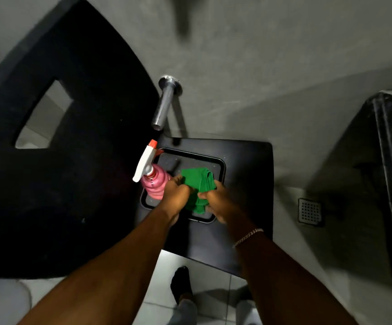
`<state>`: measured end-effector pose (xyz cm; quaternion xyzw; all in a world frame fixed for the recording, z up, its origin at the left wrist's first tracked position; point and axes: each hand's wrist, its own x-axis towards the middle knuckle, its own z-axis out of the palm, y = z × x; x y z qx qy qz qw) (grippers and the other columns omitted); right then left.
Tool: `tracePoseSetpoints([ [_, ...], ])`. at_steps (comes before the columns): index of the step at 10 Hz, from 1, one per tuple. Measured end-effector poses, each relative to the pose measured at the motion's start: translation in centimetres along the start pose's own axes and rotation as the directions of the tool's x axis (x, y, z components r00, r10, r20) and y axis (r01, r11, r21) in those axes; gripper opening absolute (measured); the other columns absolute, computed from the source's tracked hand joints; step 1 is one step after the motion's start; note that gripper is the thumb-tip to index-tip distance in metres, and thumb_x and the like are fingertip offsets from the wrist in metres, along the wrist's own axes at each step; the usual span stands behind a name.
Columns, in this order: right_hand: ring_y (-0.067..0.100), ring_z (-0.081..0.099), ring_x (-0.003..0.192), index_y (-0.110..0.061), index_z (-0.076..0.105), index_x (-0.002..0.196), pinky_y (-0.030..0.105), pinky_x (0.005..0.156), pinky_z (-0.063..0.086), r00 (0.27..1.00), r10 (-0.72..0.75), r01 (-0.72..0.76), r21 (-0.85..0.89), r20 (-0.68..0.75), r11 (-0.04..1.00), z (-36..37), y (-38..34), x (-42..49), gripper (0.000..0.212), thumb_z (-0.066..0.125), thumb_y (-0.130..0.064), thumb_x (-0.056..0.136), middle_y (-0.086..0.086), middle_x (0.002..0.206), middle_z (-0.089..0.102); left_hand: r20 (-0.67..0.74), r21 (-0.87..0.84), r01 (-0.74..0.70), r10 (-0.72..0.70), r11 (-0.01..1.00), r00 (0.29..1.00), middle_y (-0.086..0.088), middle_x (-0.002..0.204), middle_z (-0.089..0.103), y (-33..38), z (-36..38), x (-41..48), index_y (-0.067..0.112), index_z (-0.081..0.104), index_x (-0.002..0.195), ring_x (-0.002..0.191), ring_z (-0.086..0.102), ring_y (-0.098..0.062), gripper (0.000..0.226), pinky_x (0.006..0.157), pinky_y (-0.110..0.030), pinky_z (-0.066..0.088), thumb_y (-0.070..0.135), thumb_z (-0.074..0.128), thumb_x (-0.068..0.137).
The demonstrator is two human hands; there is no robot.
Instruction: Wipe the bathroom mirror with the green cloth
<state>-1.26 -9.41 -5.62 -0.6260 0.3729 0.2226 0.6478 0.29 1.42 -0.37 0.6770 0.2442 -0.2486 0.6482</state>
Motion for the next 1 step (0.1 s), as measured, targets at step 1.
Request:
tracePoseSetpoints([
  [1,0.027,0.062,0.104,-0.004,0.05,0.129,0.032,0.077,0.055,0.997,-0.046,0.039,-0.119,-0.059,0.992,-0.5,-1.62,-2.16,0.049,0.067,-0.001,0.082,0.019,0.128,0.062,-0.001,0.022,-0.031,0.031,0.999,1.0,0.005,0.082,0.074,2.08,0.25,-1.66,0.017,0.073,0.095,0.071,0.068,-0.006,0.046,0.059,-0.018,0.053,-0.016,0.043,0.083],
])
